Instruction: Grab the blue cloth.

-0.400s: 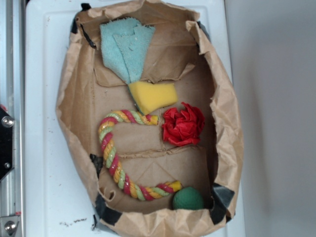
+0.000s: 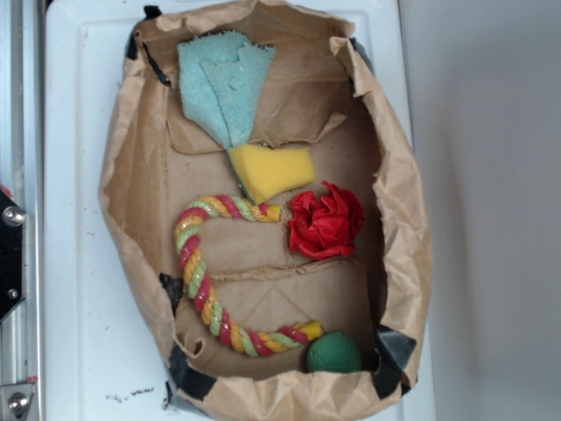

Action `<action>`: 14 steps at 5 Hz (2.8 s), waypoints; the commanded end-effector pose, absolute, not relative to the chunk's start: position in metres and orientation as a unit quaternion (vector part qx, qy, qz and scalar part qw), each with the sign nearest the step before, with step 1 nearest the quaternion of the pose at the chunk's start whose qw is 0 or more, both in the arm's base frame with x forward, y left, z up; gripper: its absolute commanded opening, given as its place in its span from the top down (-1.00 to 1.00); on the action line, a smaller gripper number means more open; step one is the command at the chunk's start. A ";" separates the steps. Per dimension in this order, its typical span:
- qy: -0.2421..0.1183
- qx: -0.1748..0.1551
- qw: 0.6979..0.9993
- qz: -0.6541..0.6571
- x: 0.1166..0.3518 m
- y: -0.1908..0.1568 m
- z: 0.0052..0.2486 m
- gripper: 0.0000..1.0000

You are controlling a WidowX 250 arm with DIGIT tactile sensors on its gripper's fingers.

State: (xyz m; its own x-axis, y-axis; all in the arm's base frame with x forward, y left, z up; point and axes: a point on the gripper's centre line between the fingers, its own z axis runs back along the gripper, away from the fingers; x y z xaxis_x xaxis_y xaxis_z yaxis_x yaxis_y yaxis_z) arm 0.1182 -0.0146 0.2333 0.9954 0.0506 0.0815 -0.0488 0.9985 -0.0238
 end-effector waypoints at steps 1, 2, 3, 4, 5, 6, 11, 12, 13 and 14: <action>-0.085 -0.006 0.993 0.079 0.209 -0.001 0.238 -1.00; -0.114 -0.032 0.984 0.133 0.247 0.002 0.224 -1.00; -0.139 -0.058 0.957 0.248 0.264 0.017 0.196 -1.00; -0.111 -0.040 0.937 0.328 0.256 0.025 0.183 -1.00; -0.111 -0.040 0.937 0.328 0.256 0.025 0.183 -1.00; -0.111 -0.040 0.937 0.328 0.256 0.025 0.183 -1.00; -0.131 -0.013 0.772 0.622 0.254 0.043 0.166 -1.00; -0.108 -0.029 0.725 0.680 0.257 0.039 0.166 -1.00; -0.105 -0.023 0.708 0.698 0.263 0.047 0.147 -1.00; -0.112 0.003 0.705 0.700 0.273 0.059 0.124 -1.00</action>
State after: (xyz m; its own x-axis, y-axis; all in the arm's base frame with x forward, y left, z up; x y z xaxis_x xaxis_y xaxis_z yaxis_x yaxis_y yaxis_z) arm 0.2802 0.0544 0.1113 0.0118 0.9884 0.1516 -0.9934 0.0289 -0.1114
